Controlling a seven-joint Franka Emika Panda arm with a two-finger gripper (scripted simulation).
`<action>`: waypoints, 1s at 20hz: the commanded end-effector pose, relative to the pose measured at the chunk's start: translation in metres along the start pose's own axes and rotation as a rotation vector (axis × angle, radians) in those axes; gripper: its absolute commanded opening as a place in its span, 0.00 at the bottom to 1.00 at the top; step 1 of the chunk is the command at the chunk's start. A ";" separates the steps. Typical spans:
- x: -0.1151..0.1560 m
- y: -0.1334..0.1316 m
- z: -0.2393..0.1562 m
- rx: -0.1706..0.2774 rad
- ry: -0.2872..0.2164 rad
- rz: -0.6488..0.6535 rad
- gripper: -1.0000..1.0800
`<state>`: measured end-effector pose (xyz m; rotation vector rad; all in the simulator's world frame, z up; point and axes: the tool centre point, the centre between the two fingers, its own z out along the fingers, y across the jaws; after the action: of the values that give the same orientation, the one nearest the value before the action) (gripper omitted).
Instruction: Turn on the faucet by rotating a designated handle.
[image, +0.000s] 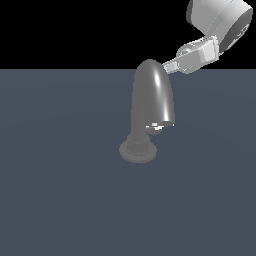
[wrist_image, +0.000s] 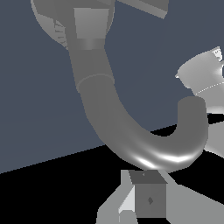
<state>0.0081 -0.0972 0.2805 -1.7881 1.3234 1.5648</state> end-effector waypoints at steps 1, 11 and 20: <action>0.014 -0.002 0.000 0.017 -0.050 0.041 0.00; 0.073 -0.005 0.007 0.091 -0.250 0.211 0.00; 0.105 -0.001 0.018 0.133 -0.360 0.305 0.00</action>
<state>-0.0079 -0.1218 0.1814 -1.2148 1.5184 1.7981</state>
